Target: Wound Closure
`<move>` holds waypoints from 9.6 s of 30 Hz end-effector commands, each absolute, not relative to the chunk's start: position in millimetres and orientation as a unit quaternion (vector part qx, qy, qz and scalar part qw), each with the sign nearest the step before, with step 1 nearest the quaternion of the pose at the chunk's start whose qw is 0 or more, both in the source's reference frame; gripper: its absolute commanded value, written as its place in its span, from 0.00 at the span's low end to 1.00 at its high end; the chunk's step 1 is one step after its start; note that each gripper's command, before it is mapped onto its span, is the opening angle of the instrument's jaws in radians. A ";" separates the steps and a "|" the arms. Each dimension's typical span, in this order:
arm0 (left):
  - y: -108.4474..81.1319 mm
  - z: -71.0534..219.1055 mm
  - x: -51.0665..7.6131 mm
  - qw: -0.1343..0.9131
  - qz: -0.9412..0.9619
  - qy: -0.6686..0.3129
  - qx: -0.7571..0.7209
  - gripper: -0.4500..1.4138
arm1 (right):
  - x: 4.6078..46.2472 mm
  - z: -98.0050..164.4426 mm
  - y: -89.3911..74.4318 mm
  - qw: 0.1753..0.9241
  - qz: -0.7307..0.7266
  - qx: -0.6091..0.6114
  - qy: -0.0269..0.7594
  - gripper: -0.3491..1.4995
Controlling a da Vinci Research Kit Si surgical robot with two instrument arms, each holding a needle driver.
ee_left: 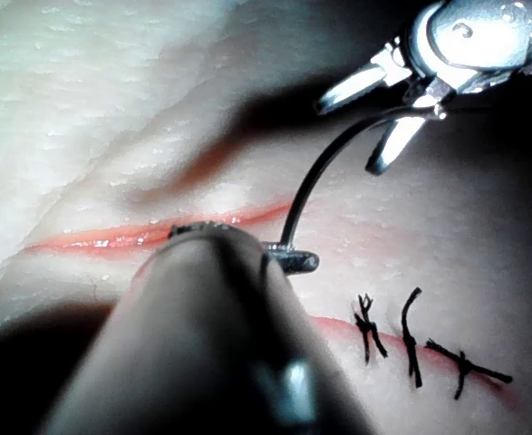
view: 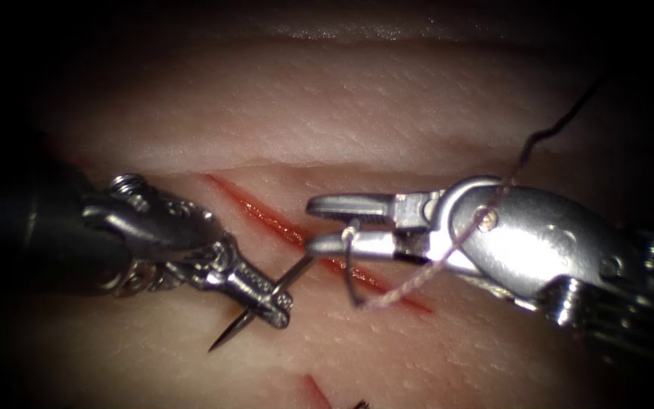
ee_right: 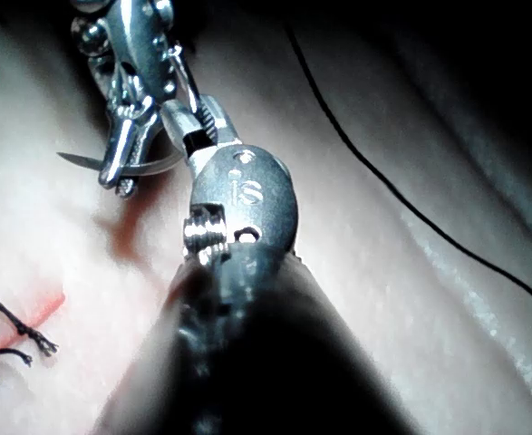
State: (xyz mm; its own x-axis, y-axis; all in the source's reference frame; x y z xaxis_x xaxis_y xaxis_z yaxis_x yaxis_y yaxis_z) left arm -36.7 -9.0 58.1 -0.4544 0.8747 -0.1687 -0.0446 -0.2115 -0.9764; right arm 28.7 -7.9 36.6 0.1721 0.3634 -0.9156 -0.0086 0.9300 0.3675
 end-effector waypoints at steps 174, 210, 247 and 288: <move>-11.9 69.5 -33.6 0.267 0.866 -0.232 -0.354 0.19 | 34.3 58.7 -13.1 0.833 0.007 -0.142 0.535 0.00; -12.1 69.6 -32.9 0.263 0.867 -0.234 -0.353 0.13 | 35.5 64.0 -19.6 0.846 0.018 -0.098 0.525 0.00; -11.0 73.1 -34.0 0.274 0.871 -0.221 -0.342 0.13 | 34.7 54.5 -10.2 0.809 0.076 -0.130 0.568 0.00; -14.8 76.0 -31.9 0.283 0.867 -0.238 -0.333 0.11 | 33.1 52.3 -7.0 0.786 0.150 -0.142 0.583 0.00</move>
